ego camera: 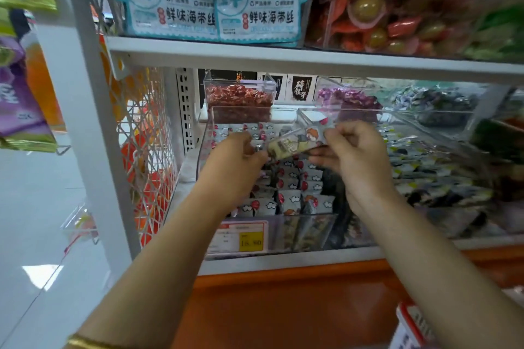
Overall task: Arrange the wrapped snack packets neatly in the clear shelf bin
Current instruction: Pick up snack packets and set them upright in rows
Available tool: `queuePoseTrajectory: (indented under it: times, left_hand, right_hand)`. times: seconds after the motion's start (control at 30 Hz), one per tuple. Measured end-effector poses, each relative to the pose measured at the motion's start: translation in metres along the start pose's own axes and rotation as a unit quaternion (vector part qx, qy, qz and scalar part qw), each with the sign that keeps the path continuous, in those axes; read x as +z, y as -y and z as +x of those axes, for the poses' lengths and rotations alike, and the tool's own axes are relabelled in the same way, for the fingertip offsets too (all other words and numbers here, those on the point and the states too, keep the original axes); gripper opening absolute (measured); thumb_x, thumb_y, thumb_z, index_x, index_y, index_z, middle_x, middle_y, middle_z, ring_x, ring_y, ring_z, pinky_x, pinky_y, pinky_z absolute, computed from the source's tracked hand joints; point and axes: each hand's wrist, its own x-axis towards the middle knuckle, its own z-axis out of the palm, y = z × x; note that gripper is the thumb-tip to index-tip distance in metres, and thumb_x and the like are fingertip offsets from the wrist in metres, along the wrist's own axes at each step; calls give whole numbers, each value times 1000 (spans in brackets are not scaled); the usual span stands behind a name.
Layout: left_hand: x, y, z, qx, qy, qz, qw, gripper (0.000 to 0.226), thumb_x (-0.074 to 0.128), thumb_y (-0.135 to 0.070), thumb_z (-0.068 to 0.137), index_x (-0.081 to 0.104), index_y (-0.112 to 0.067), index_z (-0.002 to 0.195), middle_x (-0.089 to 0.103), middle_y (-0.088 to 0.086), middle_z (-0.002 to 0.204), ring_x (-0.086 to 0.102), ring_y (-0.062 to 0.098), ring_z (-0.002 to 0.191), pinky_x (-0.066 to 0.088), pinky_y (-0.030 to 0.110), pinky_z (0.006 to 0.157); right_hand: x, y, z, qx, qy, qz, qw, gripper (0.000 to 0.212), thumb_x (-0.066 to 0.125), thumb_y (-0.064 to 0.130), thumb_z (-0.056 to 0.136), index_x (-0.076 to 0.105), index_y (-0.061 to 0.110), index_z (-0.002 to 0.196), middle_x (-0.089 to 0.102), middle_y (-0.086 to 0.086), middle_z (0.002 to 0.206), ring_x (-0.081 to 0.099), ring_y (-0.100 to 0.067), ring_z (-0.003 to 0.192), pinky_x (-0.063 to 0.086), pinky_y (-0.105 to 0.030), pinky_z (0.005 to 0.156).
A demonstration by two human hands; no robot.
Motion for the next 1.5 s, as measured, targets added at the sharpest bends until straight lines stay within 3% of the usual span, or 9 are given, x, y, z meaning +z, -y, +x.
queuePoseTrajectory:
  times: [0.07,0.23,0.5,0.67,0.8,0.93,1.1,1.23,1.5]
  left_hand:
    - [-1,0,-7,-16,7,-63,998,32,52,-16,94,55,-8,125,66,9,107,63,19,89,56,32,78]
    - [-5,6,-13,-79,11,-204,976,16,53,-16,93,66,-12,84,66,6,85,65,14,77,55,18,62]
    - [0,10,-9,-141,-32,-364,920,16,48,-14,96,57,-9,84,59,7,83,62,12,62,52,19,52]
    - [-1,7,-7,-168,-11,-491,855,25,48,-11,95,51,-10,70,54,-2,52,56,7,45,52,19,51]
    - [3,4,-10,-126,-12,-445,887,30,46,-10,96,50,-10,66,51,-3,53,53,6,48,50,18,50]
    - [8,3,-13,-92,-49,-343,933,21,43,-15,98,53,-10,79,49,1,74,53,7,55,51,18,54]
    - [7,3,-15,-50,-36,-242,968,25,39,-22,99,47,-13,77,54,-9,46,51,6,46,50,30,60]
    - [8,2,-15,-72,6,-320,945,28,39,-24,100,44,-17,73,45,-5,56,47,8,45,44,21,48]
    - [3,6,-11,-62,62,-412,907,14,46,-1,93,48,-7,80,58,0,55,62,10,54,52,18,52]
  right_hand:
    - [-7,0,-12,27,2,48,998,6,51,6,94,54,1,94,62,-14,89,67,-13,61,57,-24,59]
    - [-17,-4,-28,66,27,158,985,9,51,2,93,57,2,86,63,-13,84,70,-18,68,56,-23,62]
    - [-18,-9,-31,66,60,156,984,9,55,-1,89,62,3,92,66,-11,85,70,-20,75,55,-23,60]
    - [-19,-7,-30,115,48,244,962,12,49,-1,92,58,3,86,66,-17,84,71,-24,72,56,-25,59]
    - [-20,-6,-30,122,33,272,954,14,47,1,94,56,1,84,70,-12,69,71,-23,67,56,-26,57]
    - [-20,-5,-31,111,47,255,959,14,51,9,93,61,2,87,72,-9,76,70,-20,68,56,-25,58]
    - [-22,-5,-30,114,26,265,957,14,51,7,93,60,2,83,71,-7,68,70,-18,64,56,-23,57]
    - [-20,-5,-29,139,7,298,944,14,50,6,93,59,-1,86,69,-8,63,69,-17,61,56,-23,57]
    - [-23,-8,-25,126,-6,281,952,14,44,-7,93,57,-6,87,66,-15,81,71,-17,66,56,-22,61]
